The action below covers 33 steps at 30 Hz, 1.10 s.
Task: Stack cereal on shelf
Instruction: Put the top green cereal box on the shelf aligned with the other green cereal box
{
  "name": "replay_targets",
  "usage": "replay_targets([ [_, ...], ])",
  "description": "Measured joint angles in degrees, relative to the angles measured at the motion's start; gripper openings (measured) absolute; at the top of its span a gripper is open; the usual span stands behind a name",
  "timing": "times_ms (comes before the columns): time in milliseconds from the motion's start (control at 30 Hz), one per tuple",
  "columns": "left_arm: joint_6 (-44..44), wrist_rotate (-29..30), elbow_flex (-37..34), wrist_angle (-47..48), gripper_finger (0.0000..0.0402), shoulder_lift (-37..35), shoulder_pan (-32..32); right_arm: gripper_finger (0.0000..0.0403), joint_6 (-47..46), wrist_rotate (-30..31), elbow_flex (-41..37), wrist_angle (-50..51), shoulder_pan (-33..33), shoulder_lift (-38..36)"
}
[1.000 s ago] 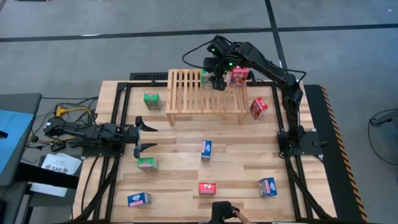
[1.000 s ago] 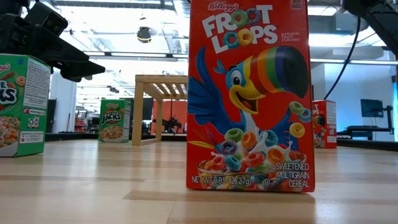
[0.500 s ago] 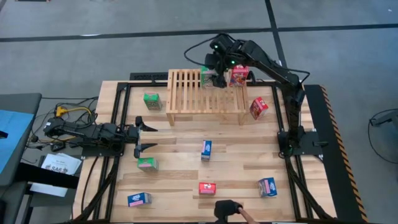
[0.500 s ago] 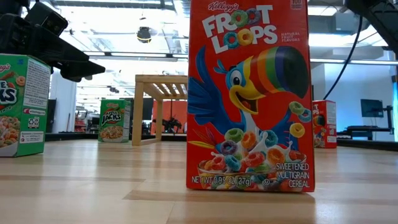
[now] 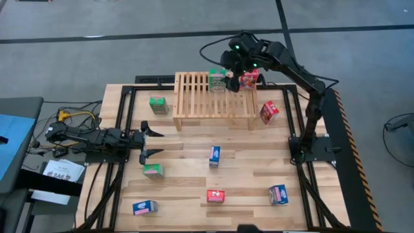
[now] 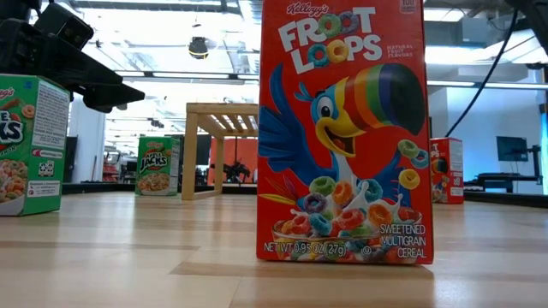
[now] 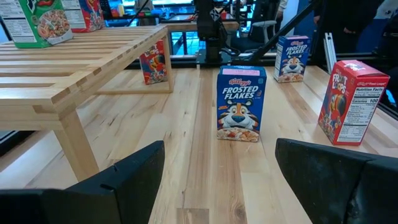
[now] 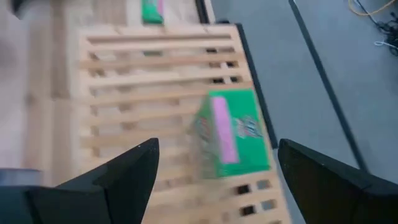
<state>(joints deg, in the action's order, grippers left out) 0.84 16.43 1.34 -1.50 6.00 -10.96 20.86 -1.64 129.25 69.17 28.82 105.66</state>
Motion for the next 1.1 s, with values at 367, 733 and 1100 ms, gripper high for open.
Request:
replay_targets([
  [367, 0.00, 0.00, -0.01, 0.00, 0.0298, 0.00, 0.00, 0.0354, -6.05, -4.09, 0.00, -0.96, -6.67, -2.76],
  [733, 0.00, 0.00, 0.00, 0.00, 0.0298, 0.02, 0.00, 0.0354, -11.33, -1.78, -9.36, -6.73, -10.13, -8.25],
  [1100, 0.00, 0.01, 0.00, 0.00, 0.0298, 0.00, 0.00, 0.0354, -18.31, 4.81, -51.35, -35.48, -14.73, -35.81],
])
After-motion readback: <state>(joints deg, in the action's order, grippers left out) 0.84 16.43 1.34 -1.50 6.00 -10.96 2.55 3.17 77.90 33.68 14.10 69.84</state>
